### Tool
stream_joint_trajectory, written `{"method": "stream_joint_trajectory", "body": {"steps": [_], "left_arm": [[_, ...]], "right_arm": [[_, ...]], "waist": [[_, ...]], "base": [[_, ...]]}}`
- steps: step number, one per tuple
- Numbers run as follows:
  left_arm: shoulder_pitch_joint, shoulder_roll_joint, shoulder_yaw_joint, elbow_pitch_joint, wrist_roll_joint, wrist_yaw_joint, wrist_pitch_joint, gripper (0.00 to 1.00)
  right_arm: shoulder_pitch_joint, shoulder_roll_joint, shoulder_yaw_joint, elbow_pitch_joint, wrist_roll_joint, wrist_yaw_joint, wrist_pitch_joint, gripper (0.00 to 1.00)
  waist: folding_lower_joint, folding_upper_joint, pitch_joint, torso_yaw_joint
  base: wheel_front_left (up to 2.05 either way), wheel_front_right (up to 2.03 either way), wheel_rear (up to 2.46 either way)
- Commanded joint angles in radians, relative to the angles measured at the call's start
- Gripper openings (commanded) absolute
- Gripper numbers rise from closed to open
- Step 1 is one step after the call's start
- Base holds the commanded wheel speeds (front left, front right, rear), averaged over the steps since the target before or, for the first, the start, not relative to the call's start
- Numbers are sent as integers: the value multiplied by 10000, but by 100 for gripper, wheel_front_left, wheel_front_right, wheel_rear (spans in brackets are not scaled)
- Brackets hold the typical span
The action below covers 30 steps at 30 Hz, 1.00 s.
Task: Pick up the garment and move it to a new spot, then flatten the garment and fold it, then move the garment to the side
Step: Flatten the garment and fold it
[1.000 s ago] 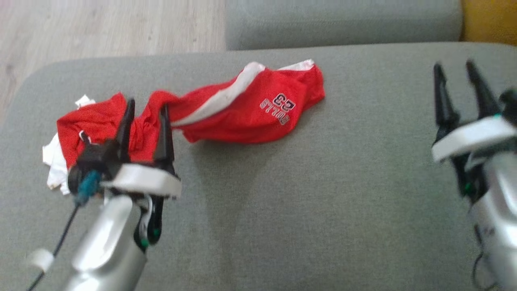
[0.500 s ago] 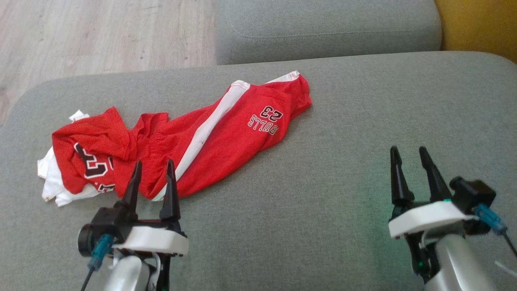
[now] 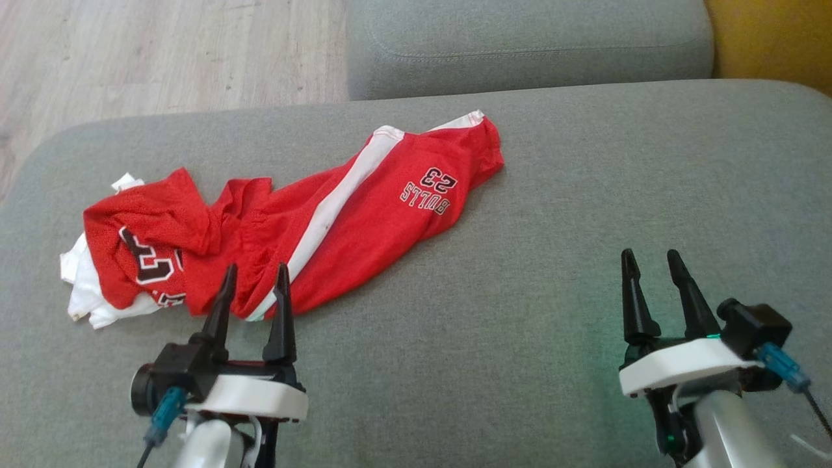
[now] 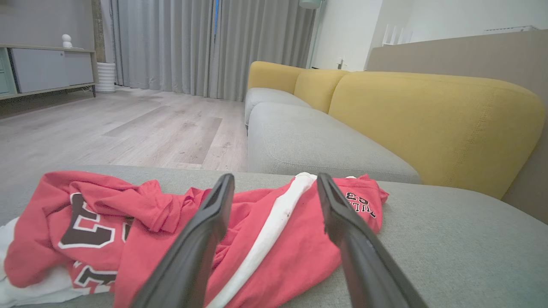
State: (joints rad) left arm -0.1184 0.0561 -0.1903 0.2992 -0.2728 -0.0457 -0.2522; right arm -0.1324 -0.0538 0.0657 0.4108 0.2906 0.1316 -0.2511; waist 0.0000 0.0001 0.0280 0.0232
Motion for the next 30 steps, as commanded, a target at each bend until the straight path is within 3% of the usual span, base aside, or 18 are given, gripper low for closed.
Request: {"method": "stream_joint_trajectory", "body": {"steps": [1,21,30], "left_arm": [[-409,15,435,-275,98,-65,-95,100],[-1043,-57,324,25,217,-214,-95,100],[-3028,-20,-295,2065,952,-248,271,100]], "right_arm": [[-366,32,225,-361,14,-9,-106,100],[-873,35,12,-572,-134,-9,-107,100],[-1376,35,147,-764,-153,-9,-107,100]], "waist": [[0,-1,22,34],[0,-1,708,209],[0,-1,1427,-281]], "base": [[0,0,0],[0,0,0],[0,0,0]]}}
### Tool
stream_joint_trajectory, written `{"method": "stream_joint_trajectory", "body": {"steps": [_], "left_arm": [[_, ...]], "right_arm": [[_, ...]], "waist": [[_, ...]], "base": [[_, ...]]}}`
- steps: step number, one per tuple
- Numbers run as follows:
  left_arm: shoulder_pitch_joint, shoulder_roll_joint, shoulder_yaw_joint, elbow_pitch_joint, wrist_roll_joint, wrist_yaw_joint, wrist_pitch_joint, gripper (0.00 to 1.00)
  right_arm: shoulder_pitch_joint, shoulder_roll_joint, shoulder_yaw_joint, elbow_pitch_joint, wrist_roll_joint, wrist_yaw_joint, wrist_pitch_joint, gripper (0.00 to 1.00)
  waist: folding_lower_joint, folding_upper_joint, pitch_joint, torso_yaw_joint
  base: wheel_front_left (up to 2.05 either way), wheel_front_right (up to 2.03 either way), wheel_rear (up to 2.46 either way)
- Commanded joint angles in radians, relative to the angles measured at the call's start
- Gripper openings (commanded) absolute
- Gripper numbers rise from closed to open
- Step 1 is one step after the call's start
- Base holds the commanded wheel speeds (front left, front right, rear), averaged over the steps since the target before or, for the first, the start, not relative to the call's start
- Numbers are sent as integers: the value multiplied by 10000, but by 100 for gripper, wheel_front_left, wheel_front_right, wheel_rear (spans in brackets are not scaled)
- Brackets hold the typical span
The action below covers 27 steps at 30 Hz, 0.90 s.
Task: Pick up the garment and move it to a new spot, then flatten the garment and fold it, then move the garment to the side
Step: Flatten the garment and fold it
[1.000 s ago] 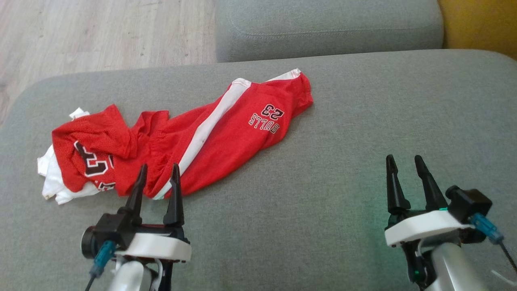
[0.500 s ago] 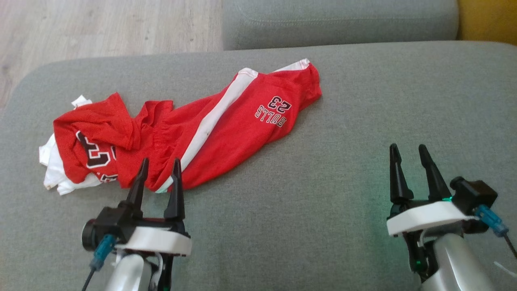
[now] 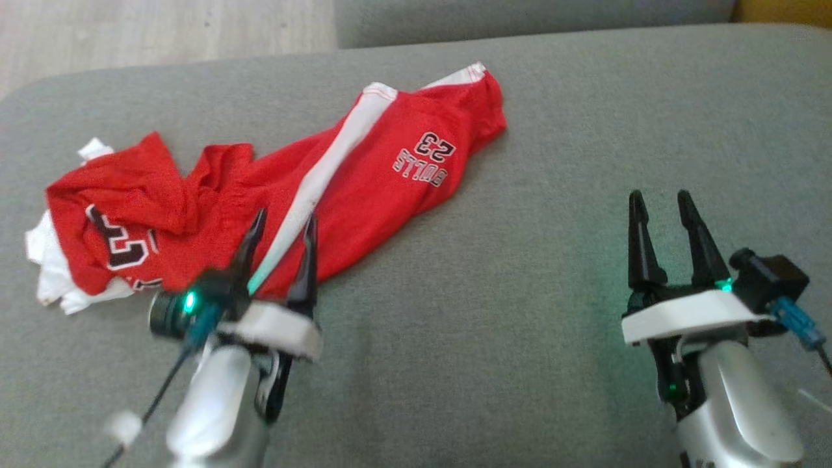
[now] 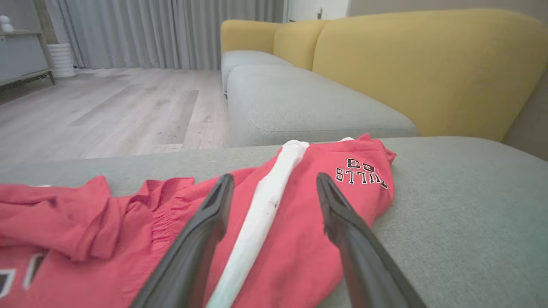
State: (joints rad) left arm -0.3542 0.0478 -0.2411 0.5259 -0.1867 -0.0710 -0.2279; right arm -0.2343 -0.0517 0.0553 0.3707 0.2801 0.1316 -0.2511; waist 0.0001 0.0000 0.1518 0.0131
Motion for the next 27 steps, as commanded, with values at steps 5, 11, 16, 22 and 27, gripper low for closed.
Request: {"method": "stream_joint_trajectory", "body": {"steps": [5,11,16,22,27], "left_arm": [[-2372,148,44,1130,338,110,968,100],[-3755,315,-75,2426,561,252,1768,100],[-4578,530,-158,3569,748,487,2110,100],[-5137,707,-239,4573,807,562,2011,100],[-5405,701,-205,5102,624,410,1736,0]], "right_arm": [[-628,14,427,-617,-2,-9,-107,100],[-858,14,563,-855,91,-9,-107,100],[-929,14,694,-997,204,-9,-107,100],[-968,14,751,-1058,312,-9,-107,100],[-967,14,810,-1066,380,-9,-107,100]], "waist": [[-1,0,707,-685],[-1,0,1185,-1239],[-1,0,1450,-1651],[-1,0,1597,-1910],[-1,0,1609,-2016]], "base": [[0,0,0],[0,0,0],[0,0,0],[0,0,0],[0,0,0]]}}
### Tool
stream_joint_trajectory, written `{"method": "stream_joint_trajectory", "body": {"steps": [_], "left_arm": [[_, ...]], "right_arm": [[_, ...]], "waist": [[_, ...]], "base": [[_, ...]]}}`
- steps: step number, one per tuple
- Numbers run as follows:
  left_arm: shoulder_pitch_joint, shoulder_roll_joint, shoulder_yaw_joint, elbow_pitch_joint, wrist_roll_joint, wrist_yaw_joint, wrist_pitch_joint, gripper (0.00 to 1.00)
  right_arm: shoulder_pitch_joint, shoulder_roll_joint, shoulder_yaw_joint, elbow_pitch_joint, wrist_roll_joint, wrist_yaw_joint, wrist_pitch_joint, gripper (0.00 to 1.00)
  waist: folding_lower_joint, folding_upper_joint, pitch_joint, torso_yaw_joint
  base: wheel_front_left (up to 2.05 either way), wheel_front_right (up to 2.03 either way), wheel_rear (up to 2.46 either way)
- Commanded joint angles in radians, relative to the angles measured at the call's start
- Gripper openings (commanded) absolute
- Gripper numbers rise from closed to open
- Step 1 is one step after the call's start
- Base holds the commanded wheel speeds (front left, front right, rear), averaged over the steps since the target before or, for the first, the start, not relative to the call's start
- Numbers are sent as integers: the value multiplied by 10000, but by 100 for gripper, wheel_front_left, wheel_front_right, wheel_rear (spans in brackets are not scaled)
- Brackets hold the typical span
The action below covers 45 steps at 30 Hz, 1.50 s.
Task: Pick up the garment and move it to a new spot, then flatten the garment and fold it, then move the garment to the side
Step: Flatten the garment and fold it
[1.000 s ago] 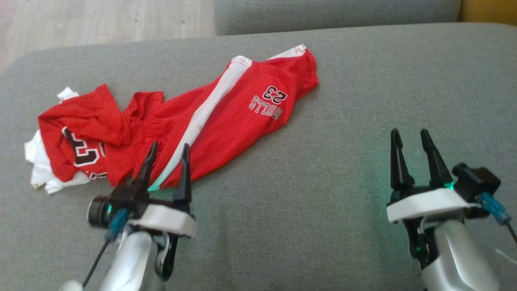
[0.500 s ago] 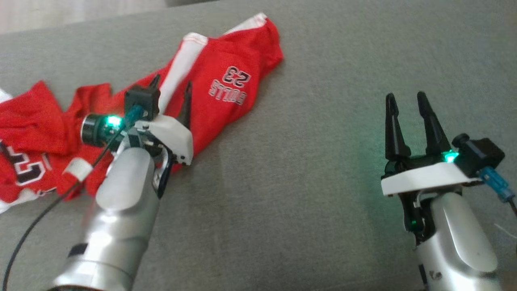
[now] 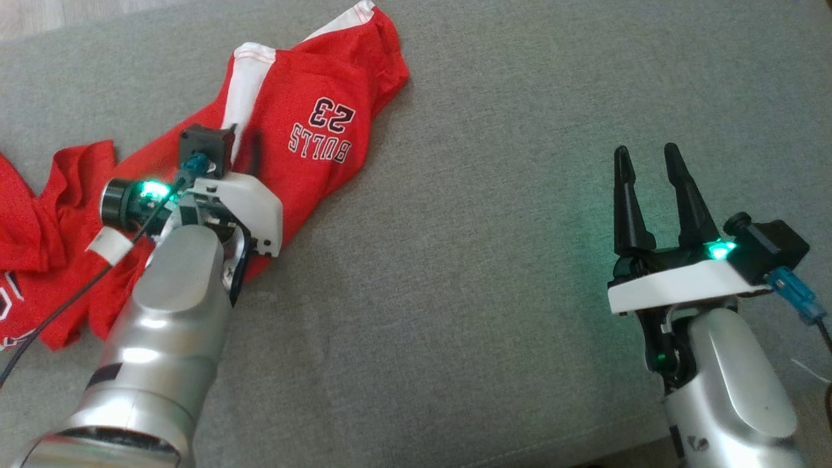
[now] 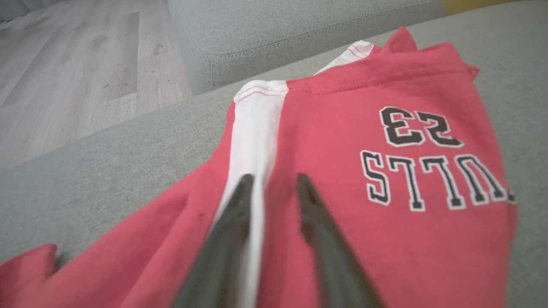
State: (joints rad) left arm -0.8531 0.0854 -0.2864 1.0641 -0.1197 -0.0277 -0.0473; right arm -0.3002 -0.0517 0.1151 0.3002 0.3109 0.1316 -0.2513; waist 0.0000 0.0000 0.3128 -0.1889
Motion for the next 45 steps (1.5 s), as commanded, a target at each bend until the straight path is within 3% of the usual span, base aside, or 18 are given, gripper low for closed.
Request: {"method": "stream_joint_trajectory", "body": {"steps": [1,7,11,19,22,25,32,35,36,37,41,45], "left_arm": [[-479,319,255,-212,-75,-31,-158,0],[-761,267,250,20,-206,-76,-987,0],[-865,38,208,-68,-423,-335,-1587,0],[-933,-333,-510,-1419,-692,-552,-2110,0],[-755,-346,-1351,-2360,-1128,-551,-2133,0],[-632,-348,-2322,-3172,-1547,-222,-2140,0],[-610,-350,-4010,-3922,-2358,570,-2090,0],[-440,-350,-5189,-4096,-2783,590,-1695,0],[-368,-350,-5545,-4161,-2909,625,-1620,33],[-288,-351,-5849,-4208,-3060,653,-1564,100],[-126,-351,-6684,-4261,-3558,742,-1547,100],[-48,-351,-6706,-4275,-4088,989,-1896,100]], "right_arm": [[-306,14,212,-362,87,-9,-105,100],[-317,14,245,-351,139,-9,-105,100],[-323,14,210,-402,198,-9,-105,100],[-351,14,185,-513,342,-9,-105,100],[-392,14,265,-540,445,-9,-105,100],[-443,14,285,-578,569,-9,-105,100],[-519,14,354,-630,809,-9,-105,100],[-529,14,360,-639,856,-9,-105,100],[-533,14,354,-642,866,-9,-105,100],[-537,14,347,-643,874,-9,-105,100],[-508,14,149,-724,853,-9,-105,100],[-406,14,-65,-827,673,-9,-105,100]], "waist": [[0,0,-3,-7],[0,0,-103,-83],[0,0,-225,-184],[0,0,-421,-534],[0,0,-449,-753],[0,0,-448,-952],[0,0,-499,-1322],[0,0,-510,-1419],[0,0,-512,-1437],[0,0,-516,-1446],[0,0,-544,-1249],[0,0,-680,-776]], "base": [[0,0,0],[0,0,0],[0,0,0],[0,0,0],[0,0,0],[0,0,0],[0,0,0],[0,0,0],[0,0,0],[0,0,0],[0,0,0],[0,0,0]]}}
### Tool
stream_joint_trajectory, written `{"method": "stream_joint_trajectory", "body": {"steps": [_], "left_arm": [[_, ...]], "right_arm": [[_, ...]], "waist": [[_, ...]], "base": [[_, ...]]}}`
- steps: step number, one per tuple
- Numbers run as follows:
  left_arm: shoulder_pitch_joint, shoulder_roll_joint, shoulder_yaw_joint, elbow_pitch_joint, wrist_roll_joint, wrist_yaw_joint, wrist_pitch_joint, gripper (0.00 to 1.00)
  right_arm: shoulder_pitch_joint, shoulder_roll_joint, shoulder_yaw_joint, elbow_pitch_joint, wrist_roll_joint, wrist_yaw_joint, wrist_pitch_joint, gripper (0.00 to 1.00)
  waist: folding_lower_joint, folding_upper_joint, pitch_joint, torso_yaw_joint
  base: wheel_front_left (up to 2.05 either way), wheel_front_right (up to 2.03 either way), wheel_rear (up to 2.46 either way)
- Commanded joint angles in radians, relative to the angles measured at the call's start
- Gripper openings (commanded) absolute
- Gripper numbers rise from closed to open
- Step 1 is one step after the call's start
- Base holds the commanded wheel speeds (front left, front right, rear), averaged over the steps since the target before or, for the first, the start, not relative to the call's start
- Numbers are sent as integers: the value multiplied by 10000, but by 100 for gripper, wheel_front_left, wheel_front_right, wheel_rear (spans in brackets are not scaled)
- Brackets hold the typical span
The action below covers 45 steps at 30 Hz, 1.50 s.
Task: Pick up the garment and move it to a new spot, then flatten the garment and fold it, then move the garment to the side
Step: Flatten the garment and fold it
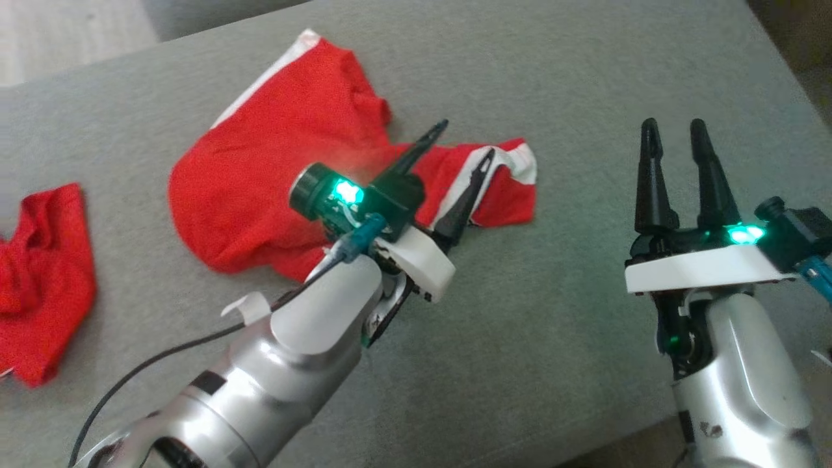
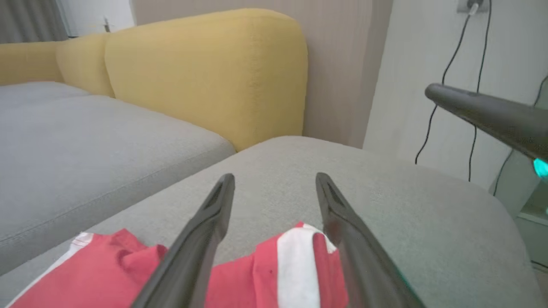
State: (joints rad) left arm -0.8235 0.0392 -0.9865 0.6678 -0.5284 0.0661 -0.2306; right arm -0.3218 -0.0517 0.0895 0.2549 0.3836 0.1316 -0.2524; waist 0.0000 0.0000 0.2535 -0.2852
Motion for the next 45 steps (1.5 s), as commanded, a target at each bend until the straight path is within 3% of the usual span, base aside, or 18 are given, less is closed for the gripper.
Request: {"method": "stream_joint_trajectory", "body": {"steps": [1,7,15,20,26,33,37,42,45], "left_arm": [[-312,111,375,-333,-129,112,-138,100],[82,216,1538,-887,-366,508,-304,100],[2630,1228,3584,-2128,-123,753,-310,100],[3915,1442,4349,-2332,-110,745,-310,100],[3999,1597,4704,-2201,95,626,-311,100],[2486,2221,4597,-1251,419,267,457,100],[1171,2642,4371,-512,566,-317,1546,100],[-375,2942,4052,603,400,-1375,3332,100],[-1089,3104,3819,1264,218,-1741,4394,100]], "right_arm": [[-155,14,141,-387,-113,-9,-93,100],[149,14,-242,-454,-519,-9,-93,100],[988,14,-238,-438,-1012,-9,-93,100],[1307,14,-182,-434,-939,-9,-93,100],[1181,14,36,-514,-873,-9,-56,100],[696,14,428,-715,-733,-9,-47,100],[309,14,733,-794,-621,-9,-59,100],[-190,14,1115,-777,-454,-9,-77,100],[-446,14,1360,-735,-335,-9,-85,100]], "waist": [[0,0,-143,333],[0,0,-519,1427],[0,0,-1292,2740],[0,0,-1437,2953],[0,0,-1233,2734],[0,0,-562,1928],[0,0,-79,1414],[0,0,468,830],[0,0,728,504]], "base": [[0,0,0],[0,0,0],[0,0,0],[0,0,0],[0,0,0],[0,0,0],[0,0,0],[0,0,0],[0,0,0]]}}
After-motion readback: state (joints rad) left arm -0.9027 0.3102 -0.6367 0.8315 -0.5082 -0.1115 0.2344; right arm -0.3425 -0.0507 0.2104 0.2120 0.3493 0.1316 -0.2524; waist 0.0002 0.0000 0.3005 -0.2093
